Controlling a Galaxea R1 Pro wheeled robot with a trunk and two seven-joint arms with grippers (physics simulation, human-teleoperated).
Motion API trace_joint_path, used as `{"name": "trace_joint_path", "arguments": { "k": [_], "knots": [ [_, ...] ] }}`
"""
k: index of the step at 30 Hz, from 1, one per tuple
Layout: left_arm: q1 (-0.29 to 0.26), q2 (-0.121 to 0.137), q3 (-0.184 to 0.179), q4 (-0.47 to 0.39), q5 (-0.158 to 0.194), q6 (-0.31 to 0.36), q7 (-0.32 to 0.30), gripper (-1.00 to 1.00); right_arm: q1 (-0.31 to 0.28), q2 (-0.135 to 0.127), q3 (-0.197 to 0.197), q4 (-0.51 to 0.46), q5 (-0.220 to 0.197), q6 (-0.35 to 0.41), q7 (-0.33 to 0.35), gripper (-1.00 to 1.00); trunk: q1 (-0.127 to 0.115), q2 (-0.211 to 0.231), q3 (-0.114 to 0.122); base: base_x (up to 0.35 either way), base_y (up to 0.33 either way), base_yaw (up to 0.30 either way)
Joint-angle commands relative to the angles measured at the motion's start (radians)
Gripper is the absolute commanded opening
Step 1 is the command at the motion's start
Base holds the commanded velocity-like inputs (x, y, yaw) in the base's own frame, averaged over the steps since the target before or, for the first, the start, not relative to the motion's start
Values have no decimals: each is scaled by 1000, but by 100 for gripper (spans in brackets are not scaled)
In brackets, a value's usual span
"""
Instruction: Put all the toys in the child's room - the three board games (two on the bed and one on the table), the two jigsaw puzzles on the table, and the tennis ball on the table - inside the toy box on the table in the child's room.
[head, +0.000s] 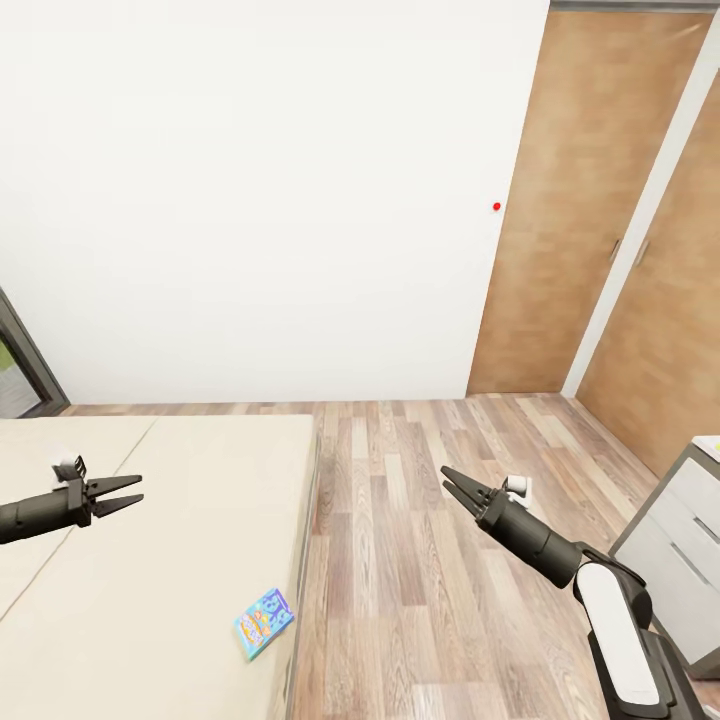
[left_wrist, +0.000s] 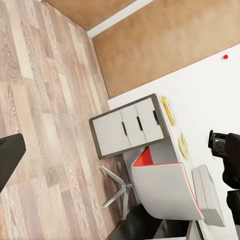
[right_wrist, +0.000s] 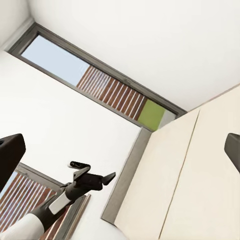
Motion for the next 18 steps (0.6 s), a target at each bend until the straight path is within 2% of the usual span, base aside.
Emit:
{"name": "trace_joint_path", "arguments": {
  "k": [1,10,18],
  "knots": [
    [-1,0,1,0,-1,10,-4,100,-1,0,-1,0,-1,5,2,100,1,-2,-2,0,0,0],
    [-1,0,1,-1,-1,10,-4,100,-1,0,-2,-1,-1,5,3,100,1,-2,-2,0,0,10],
    [0,1,1,0,-1,10,-4,100,-1,-1,-2,-5,-1,6,4,100,1,-2,3,0,0,190]
  ]
}}
